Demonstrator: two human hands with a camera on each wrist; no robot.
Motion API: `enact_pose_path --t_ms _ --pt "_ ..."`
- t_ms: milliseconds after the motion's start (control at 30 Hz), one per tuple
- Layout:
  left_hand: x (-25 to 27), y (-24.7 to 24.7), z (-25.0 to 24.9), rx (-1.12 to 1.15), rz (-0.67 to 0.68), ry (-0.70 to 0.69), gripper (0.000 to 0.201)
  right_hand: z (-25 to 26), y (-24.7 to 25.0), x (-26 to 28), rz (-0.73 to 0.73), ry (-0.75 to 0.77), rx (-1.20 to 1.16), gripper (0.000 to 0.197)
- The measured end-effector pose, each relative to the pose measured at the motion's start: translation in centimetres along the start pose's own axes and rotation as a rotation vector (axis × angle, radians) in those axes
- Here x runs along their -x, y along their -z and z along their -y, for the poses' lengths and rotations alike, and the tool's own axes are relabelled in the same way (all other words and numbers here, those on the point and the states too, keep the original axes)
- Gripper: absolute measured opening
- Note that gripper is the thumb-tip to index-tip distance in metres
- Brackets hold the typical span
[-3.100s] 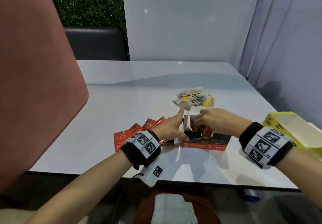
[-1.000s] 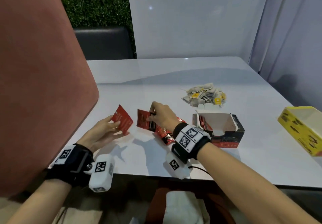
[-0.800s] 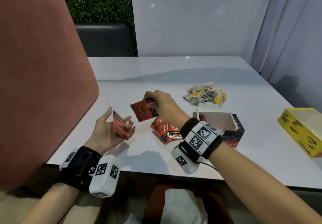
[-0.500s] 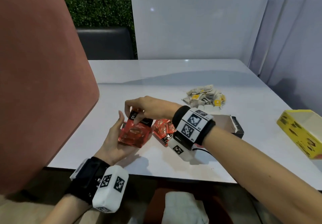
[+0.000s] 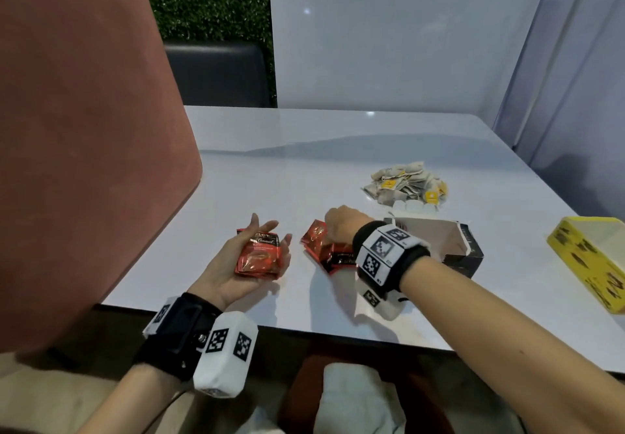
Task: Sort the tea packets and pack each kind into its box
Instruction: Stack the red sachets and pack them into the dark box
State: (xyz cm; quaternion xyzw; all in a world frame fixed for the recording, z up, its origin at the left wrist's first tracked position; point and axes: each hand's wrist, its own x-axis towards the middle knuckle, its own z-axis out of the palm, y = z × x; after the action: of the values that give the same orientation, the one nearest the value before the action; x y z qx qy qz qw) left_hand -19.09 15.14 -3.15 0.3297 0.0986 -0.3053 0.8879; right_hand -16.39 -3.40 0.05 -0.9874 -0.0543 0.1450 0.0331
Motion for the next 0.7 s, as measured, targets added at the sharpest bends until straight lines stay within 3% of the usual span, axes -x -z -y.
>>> enact_pose_path --t_ms 200,333,467,567,700 --pt "-0.4 0.3 0.4 0.065 0.039 0.042 0.066 0.3 -1.6 -0.7 -0.054 -0.233 -0.114 0.04" --pt "-0.6 0.4 0.6 0.091 0.045 0.067 0.067 0.2 -0.9 -0.1 -0.148 -0.225 -0.256 0.035" --pt "-0.8 0.1 1.1 0.121 0.014 0.151 0.078 0.9 0.8 2.0 -0.443 -0.034 -0.16 0.038" --pt "-0.6 -0.3 1.5 0.172 0.032 0.233 0.085 1.9 1.2 3.3 -0.683 0.256 -0.37 0.035" --pt "-0.5 -0.8 2.0 0.19 0.008 0.165 0.082 2.6 -1.0 4.7 -0.62 0.471 -0.806 0.023"
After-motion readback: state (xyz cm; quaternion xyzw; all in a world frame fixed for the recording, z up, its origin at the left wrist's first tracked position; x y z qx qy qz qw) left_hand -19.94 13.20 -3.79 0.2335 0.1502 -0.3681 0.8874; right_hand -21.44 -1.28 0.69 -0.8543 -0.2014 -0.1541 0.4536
